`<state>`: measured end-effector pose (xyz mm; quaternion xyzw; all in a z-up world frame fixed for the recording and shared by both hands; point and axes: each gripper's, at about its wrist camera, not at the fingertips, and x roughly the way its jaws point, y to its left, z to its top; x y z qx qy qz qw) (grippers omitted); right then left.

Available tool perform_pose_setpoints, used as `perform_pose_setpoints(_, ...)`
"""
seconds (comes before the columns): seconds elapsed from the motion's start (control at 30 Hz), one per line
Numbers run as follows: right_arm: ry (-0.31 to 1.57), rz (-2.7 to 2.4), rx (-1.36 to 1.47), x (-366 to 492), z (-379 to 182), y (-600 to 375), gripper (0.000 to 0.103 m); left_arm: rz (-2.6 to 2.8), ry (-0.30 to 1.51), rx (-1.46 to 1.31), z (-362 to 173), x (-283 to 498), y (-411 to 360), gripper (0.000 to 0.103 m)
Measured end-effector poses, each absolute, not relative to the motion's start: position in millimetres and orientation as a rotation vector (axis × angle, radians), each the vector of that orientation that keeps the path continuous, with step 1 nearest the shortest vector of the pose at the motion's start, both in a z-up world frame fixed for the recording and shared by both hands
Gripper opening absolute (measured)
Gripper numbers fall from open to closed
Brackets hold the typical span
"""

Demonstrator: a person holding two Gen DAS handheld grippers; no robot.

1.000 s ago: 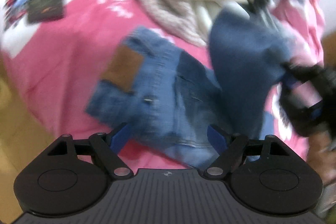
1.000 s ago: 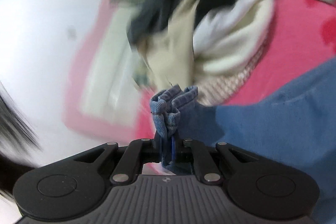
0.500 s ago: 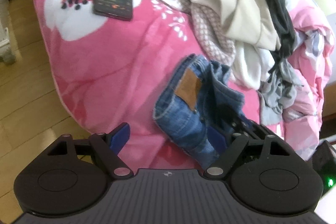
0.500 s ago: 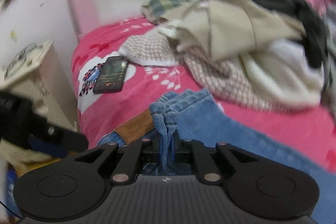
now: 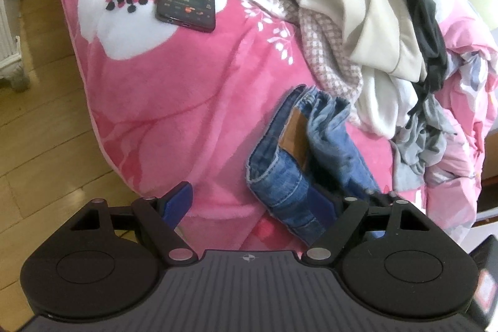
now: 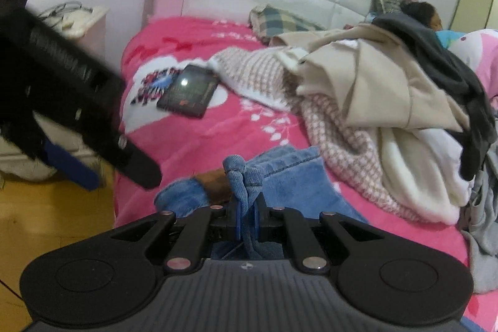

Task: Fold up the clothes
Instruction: 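Lay the hem beside the leather label and open the right gripper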

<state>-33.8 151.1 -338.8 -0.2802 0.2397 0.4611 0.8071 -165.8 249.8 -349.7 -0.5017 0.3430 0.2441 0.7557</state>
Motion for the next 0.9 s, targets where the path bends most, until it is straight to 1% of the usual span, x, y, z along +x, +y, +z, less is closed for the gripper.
perform_pose_setpoints(0.33, 0.504, 0.980, -0.605, -36, -343, 161, 0.009, 0.551, 0.757, -1.065, -348, -163, 254, 0.082)
perform_pose_setpoints(0.47, 0.497, 0.985, -0.644, -39, -348, 167, 0.012, 0.559, 0.754, -1.052, -343, -161, 257, 0.082)
perform_pose_setpoints(0.5, 0.498, 0.994, -0.639, -40, -347, 167, 0.018, 0.562, 0.753, -1.049, -342, -160, 258, 0.082)
perform_pose_setpoints(0.53, 0.502, 1.008, -0.620, -40, -343, 164, 0.027, 0.564, 0.752, -1.046, -341, -160, 259, 0.082)
perform_pose_setpoints(0.57, 0.508, 1.028, -0.590, -41, -338, 160, 0.034, 0.564, 0.746, -1.038, -337, -159, 261, 0.082)
perform_pose_setpoints(0.6, 0.514, 1.054, -0.550, -41, -333, 156, 0.046, 0.564, 0.742, -1.030, -333, -158, 263, 0.082)
perform_pose_setpoints(0.63, 0.527, 1.074, -0.510, -41, -327, 151, 0.049, 0.563, 0.739, -1.022, -330, -156, 265, 0.081)
perform_pose_setpoints(0.7, 0.563, 1.103, -0.430, -40, -316, 140, 0.049, 0.556, 0.733, -0.998, -321, -150, 268, 0.082)
perform_pose_setpoints(0.77, 0.649, 1.104, -0.325, -33, -307, 122, 0.047, 0.536, 0.728, -0.951, -309, -138, 269, 0.082)
perform_pose_setpoints(0.9, 0.865, 0.954, -0.089, -5, -294, 55, 0.037, 0.426, 0.707, -0.781, -288, -97, 253, 0.082)
